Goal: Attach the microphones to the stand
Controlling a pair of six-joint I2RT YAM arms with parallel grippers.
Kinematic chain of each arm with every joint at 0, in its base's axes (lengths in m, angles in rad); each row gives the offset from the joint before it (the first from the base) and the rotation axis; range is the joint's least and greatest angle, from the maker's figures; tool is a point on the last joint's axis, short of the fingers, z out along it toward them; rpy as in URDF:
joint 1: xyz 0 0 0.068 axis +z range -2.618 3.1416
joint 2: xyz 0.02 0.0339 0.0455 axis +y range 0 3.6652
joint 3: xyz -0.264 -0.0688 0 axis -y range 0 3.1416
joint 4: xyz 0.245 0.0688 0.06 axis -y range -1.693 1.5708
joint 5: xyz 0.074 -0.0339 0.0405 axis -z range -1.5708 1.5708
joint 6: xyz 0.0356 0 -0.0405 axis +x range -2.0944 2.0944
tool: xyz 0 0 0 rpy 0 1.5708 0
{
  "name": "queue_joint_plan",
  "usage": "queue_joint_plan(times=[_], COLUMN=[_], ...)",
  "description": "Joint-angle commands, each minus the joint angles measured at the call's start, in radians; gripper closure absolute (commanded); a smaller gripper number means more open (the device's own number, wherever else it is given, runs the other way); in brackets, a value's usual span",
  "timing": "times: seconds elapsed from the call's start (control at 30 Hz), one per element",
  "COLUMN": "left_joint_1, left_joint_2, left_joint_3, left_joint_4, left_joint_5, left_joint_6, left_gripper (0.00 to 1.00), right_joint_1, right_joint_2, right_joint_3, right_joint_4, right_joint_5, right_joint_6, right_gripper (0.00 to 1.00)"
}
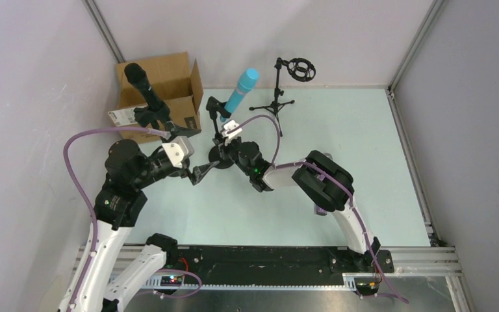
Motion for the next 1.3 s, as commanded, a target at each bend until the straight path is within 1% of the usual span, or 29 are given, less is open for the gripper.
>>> queue_joint_plan(times=[0.0,0.07,0.1,0.2,0.27,0.3,0.33,0.37,0.4,0.47,0.5,0.53,0.6,0.77,0.83,0.9,0.97,1.03,1.17,1.2,1.23,1.27], left_joint_1=[0.01,0.01,0.011,0.012,0.013,0.013,0.012,0.013,0.013,0.012,0.013,0.013,0.013,0.013,0.014,0.013,0.018,0.026,0.033,0.034,0.036,0.042], left_joint_2=[0.003,0.002,0.002,0.004,0.004,0.004,0.004,0.003,0.003,0.001,0.001,0.001,-0.002,-0.011,-0.011,-0.009,-0.002,0.01,0.034,0.041,0.044,0.051], left_joint_3=[0.002,0.001,0.001,0.006,0.009,0.012,0.012,0.014,0.014,0.016,0.018,0.019,0.022,0.022,0.022,0.021,0.016,0.02,0.035,0.043,0.046,0.053], left_joint_4=[0.009,0.008,0.009,0.008,0.009,0.008,0.008,0.008,0.009,0.009,0.009,0.009,0.008,0.008,0.007,0.008,0.008,0.009,0.009,0.009,0.009,0.008], left_joint_5=[0.023,0.024,0.024,0.025,0.022,0.021,0.02,0.019,0.019,0.015,0.015,0.011,0.008,-0.001,-0.005,-0.012,-0.017,-0.016,-0.047,-0.055,-0.072,-0.079], left_joint_6=[0.0,0.001,0.001,0.002,0.002,0.003,0.003,0.003,0.004,0.004,0.001,0.0,-0.003,-0.003,-0.008,-0.02,-0.042,-0.079,-0.134,-0.15,-0.158,-0.175], left_gripper=[0.0,0.0,0.0,0.0,0.0,0.0,0.0,0.0,0.0,0.0,0.0,0.0,0.0,0.0,0.0,0.0,0.0,0.0,0.0,0.0,0.0,0.0], right_joint_1=[-0.003,0.001,0.003,0.005,0.008,0.01,0.011,0.015,0.017,0.026,0.029,0.035,0.041,0.044,0.044,0.046,0.052,0.059,0.076,0.079,0.087,0.089], right_joint_2=[0.004,0.001,-0.001,-0.015,-0.024,-0.03,-0.034,-0.041,-0.044,-0.053,-0.057,-0.058,-0.06,-0.077,-0.096,-0.13,-0.178,-0.235,-0.424,-0.457,-0.524,-0.556], right_joint_3=[0.076,0.081,0.081,0.086,0.086,0.086,0.086,0.086,0.085,0.082,0.078,0.078,0.074,0.066,0.048,0.019,-0.025,-0.078,-0.275,-0.301,-0.349,-0.369], right_joint_4=[-0.003,-0.024,-0.039,-0.096,-0.116,-0.133,-0.149,-0.155,-0.165,-0.166,-0.164,-0.158,-0.15,-0.163,-0.171,-0.183,-0.208,-0.237,-0.271,-0.289,-0.34,-0.426], right_joint_5=[-0.012,-0.006,0.001,0.009,0.024,0.028,0.036,0.041,0.052,0.061,0.069,0.076,0.088,0.097,0.101,0.106,0.112,0.125,0.135,0.144,0.151,0.157], right_joint_6=[0.014,0.013,0.013,0.025,0.033,0.033,0.034,0.035,0.037,0.041,0.037,0.034,0.025,0.027,0.028,0.029,0.033,0.041,0.096,0.118,0.132,0.168], right_gripper=[1.0,1.0,0.96,0.88,0.78,0.69,0.63,0.59,0.5,0.41,0.39,0.34,0.29,0.22,0.17,0.04,0.01,0.0,0.01,0.01,0.01,0.01])
